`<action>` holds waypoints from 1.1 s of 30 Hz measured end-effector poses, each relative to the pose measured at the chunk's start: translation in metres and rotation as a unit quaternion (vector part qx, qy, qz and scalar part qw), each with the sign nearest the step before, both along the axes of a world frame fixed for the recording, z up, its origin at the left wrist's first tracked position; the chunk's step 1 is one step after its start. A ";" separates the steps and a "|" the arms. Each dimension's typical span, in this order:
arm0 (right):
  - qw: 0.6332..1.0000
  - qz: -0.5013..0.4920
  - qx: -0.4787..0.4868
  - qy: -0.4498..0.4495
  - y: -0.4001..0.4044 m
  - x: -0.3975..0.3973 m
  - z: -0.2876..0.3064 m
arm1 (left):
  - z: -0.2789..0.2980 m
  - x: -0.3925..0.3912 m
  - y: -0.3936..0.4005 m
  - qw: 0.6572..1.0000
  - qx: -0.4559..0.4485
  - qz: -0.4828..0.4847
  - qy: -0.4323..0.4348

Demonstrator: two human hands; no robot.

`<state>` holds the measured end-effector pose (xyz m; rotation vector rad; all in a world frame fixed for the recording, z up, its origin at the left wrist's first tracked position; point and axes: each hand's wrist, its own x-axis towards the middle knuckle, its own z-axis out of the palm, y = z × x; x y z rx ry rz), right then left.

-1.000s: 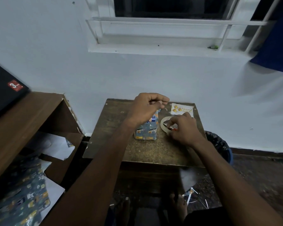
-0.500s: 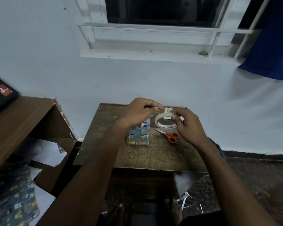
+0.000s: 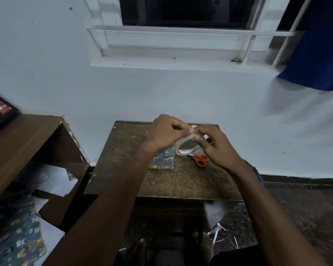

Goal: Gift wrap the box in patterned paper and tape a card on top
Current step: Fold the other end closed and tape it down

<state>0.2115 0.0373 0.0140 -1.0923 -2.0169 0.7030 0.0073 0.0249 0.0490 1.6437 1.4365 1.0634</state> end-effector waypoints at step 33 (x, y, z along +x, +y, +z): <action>0.997 -0.038 -0.066 -0.033 -0.004 -0.014 -0.016 | 0.004 -0.007 -0.010 0.996 0.016 -0.082 -0.027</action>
